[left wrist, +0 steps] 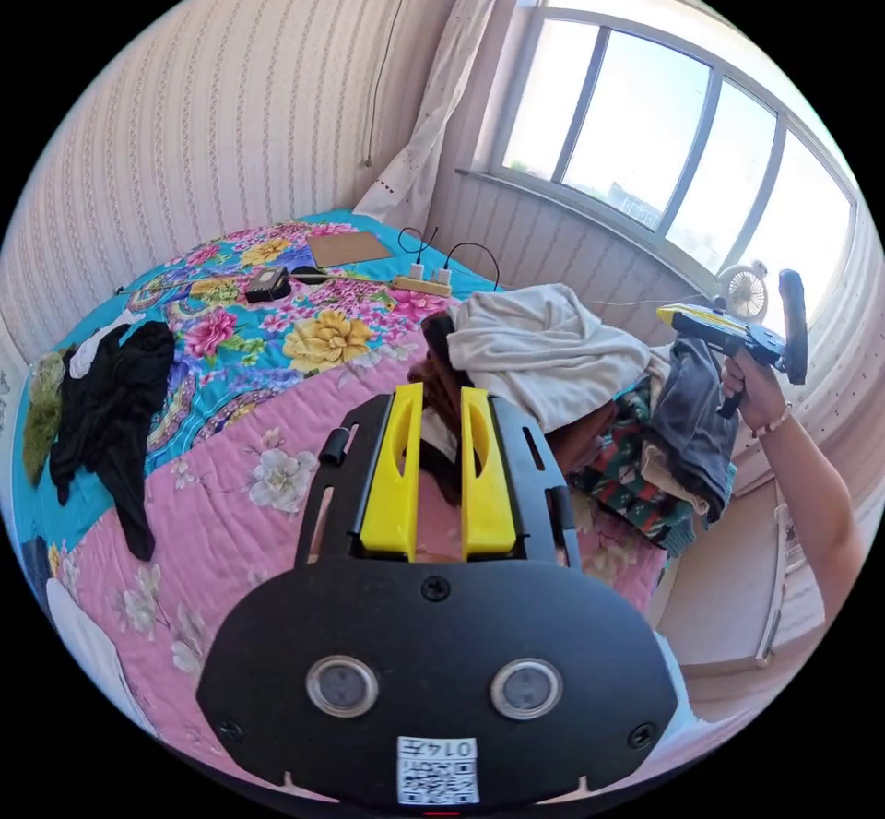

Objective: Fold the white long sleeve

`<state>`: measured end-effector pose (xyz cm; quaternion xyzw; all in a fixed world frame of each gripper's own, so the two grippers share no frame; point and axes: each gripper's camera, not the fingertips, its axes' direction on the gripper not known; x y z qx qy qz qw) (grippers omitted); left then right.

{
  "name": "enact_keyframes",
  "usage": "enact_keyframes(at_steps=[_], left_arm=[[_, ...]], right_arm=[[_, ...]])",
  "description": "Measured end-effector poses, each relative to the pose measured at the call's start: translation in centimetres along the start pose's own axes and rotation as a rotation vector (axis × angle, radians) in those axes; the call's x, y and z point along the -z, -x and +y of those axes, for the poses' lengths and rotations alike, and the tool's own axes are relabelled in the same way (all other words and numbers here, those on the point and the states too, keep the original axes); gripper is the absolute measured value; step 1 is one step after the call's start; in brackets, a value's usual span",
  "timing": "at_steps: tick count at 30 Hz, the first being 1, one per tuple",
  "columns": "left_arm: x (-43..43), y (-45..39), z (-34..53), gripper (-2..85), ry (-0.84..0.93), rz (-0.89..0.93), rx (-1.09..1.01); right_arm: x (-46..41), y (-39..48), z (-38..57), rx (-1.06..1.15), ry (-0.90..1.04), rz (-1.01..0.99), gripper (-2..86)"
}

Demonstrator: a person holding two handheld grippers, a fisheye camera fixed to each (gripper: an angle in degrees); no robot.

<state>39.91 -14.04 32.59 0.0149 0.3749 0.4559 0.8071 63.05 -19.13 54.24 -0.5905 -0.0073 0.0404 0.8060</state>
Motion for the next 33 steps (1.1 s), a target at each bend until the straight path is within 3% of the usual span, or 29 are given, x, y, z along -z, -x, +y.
enact_keyframes(at_steps=[6,10,14,19,27,33], left_arm=[[3.4,2.7,6.6,6.7,0.023,0.066,-0.004],[5.1,2.5,7.7,6.6,0.052,0.002,-0.062],[5.0,1.3,2.8,6.6,-0.016,0.038,-0.088],[0.4,-1.2,-5.0,7.2,-0.005,0.052,-0.210],[-8.9,-1.5,-15.7,8.3,0.084,0.058,-0.218],[-14.6,0.9,-18.9,3.6,0.263,0.106,-0.160]], right_arm=[[1.2,2.1,4.0,0.032,0.038,-0.116,4.5],[2.3,4.2,4.4,0.145,0.041,0.004,4.5],[3.7,4.0,2.6,0.114,-0.100,0.147,4.3],[0.8,2.4,-1.9,0.143,-0.060,0.121,8.1],[-8.1,-2.8,-8.0,-0.077,0.118,-0.078,10.7],[-11.0,-5.9,-10.4,-0.157,0.182,-0.226,1.3]])
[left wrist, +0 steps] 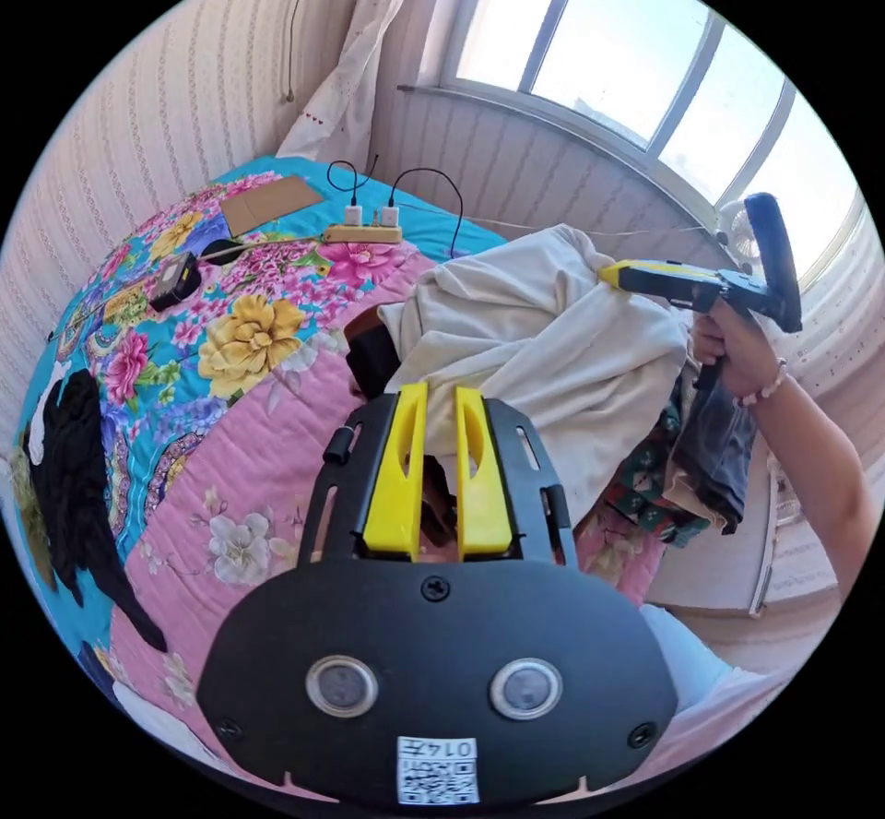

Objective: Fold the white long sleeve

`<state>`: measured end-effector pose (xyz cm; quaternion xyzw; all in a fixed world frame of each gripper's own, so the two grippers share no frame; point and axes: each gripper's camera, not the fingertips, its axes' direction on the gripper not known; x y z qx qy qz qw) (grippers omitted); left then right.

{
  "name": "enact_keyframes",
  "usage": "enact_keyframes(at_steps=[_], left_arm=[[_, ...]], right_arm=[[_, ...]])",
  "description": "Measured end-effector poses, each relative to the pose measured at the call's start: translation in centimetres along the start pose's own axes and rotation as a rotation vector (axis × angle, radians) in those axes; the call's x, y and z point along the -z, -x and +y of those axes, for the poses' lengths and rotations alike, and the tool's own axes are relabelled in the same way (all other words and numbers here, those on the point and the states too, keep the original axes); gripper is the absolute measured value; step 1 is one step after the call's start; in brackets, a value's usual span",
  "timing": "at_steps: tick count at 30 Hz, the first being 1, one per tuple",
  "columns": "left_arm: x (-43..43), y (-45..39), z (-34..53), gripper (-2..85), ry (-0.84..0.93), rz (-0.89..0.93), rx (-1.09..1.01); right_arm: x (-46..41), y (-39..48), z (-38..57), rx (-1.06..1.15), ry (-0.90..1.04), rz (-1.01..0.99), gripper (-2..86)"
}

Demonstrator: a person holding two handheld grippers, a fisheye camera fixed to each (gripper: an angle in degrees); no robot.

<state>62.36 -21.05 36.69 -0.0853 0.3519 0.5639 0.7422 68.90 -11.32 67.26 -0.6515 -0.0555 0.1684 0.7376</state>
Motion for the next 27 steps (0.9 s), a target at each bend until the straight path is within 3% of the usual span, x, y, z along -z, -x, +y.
enact_keyframes(at_steps=[9,15,18,22,27], left_arm=[[3.9,4.0,-1.8,-0.7,-0.120,0.073,0.070],[0.8,8.3,-1.5,4.8,-0.015,0.018,0.250],[3.5,9.9,1.5,6.3,-0.177,0.023,0.291],[8.8,11.6,10.6,6.8,-0.277,0.029,0.215],[12.5,14.6,31.9,7.2,-0.193,-0.059,0.294]], right_arm=[[-0.2,-2.8,-6.0,-0.015,-0.032,-0.094,0.9],[-5.8,-3.8,-8.2,-0.159,0.039,-0.052,6.0],[-5.3,-3.7,-8.2,-0.137,-0.015,-0.031,6.9],[-2.3,-0.5,-5.7,0.026,-0.163,0.005,8.4],[-2.3,5.9,1.5,0.107,-0.190,0.028,12.1]])
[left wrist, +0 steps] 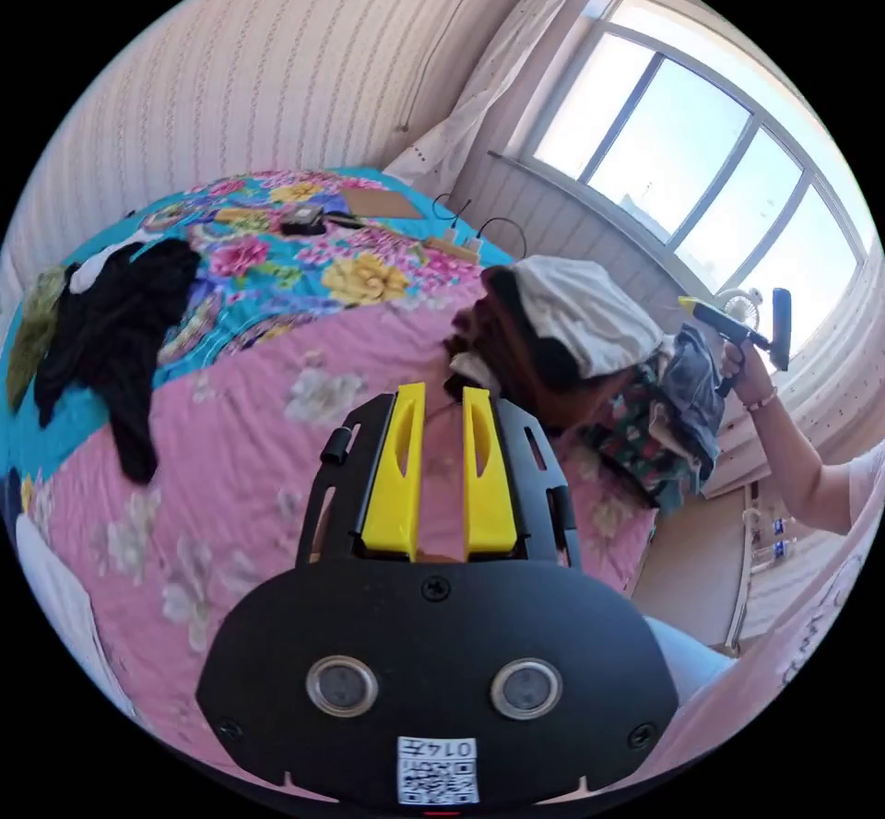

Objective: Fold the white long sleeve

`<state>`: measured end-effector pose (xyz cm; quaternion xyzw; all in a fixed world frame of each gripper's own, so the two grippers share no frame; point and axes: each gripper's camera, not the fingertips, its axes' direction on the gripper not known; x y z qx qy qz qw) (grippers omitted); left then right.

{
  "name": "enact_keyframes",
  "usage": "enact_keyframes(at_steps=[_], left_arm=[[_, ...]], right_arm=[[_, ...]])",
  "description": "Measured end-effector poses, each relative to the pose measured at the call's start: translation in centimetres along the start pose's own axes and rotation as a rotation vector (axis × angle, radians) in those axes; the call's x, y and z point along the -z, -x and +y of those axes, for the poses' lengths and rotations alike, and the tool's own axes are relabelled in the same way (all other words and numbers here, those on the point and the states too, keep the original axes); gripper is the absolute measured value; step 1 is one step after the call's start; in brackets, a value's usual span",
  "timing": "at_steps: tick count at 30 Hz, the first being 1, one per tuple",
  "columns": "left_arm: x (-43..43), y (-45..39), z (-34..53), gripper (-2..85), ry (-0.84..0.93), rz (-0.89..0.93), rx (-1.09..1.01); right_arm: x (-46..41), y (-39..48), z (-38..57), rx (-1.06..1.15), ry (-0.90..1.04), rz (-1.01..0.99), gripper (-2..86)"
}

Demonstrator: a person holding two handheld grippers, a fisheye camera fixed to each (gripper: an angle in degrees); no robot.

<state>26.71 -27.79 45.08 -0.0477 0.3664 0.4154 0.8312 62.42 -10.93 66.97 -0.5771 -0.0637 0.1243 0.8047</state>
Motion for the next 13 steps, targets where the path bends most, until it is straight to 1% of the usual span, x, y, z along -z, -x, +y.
enact_keyframes(at_steps=[1,2,3,5,6,8,9,10,11,12,13], left_arm=[[2.1,3.1,5.5,7.4,0.033,-0.062,0.068],[4.4,6.3,10.7,7.8,0.066,-0.132,0.152],[5.8,8.0,13.4,7.8,0.082,-0.168,0.203],[11.5,15.3,23.3,7.9,0.125,-0.297,0.447],[13.1,17.0,25.6,7.9,0.117,-0.323,0.514],[19.1,23.2,33.8,8.0,0.016,-0.411,0.734],[20.4,24.5,35.4,8.0,-0.016,-0.428,0.774],[22.7,26.7,38.4,8.0,-0.103,-0.459,0.827],[24.4,28.6,40.8,8.1,-0.186,-0.500,0.867],[25.1,29.6,41.9,8.1,-0.223,-0.510,0.890],[25.8,31.7,43.7,8.2,-0.273,-0.503,0.929]], right_arm=[[-0.7,2.1,1.8,-0.013,0.030,-0.072,11.8],[-2.4,4.8,3.4,0.004,0.123,-0.193,10.8],[-3.5,6.3,4.1,0.014,0.183,-0.256,10.3],[-9.4,13.7,7.0,0.068,0.412,-0.463,10.4],[-11.1,15.8,7.8,0.090,0.462,-0.508,10.6],[-17.8,25.0,10.4,0.192,0.654,-0.704,11.3],[-19.4,27.4,10.8,0.209,0.693,-0.748,11.6],[-22.4,32.4,11.2,0.248,0.745,-0.839,12.0],[-25.0,37.3,11.1,0.276,0.754,-0.890,12.9],[-26.0,39.8,10.8,0.288,0.748,-0.910,13.4],[-27.7,44.6,9.9,0.331,0.688,-0.951,14.2]])
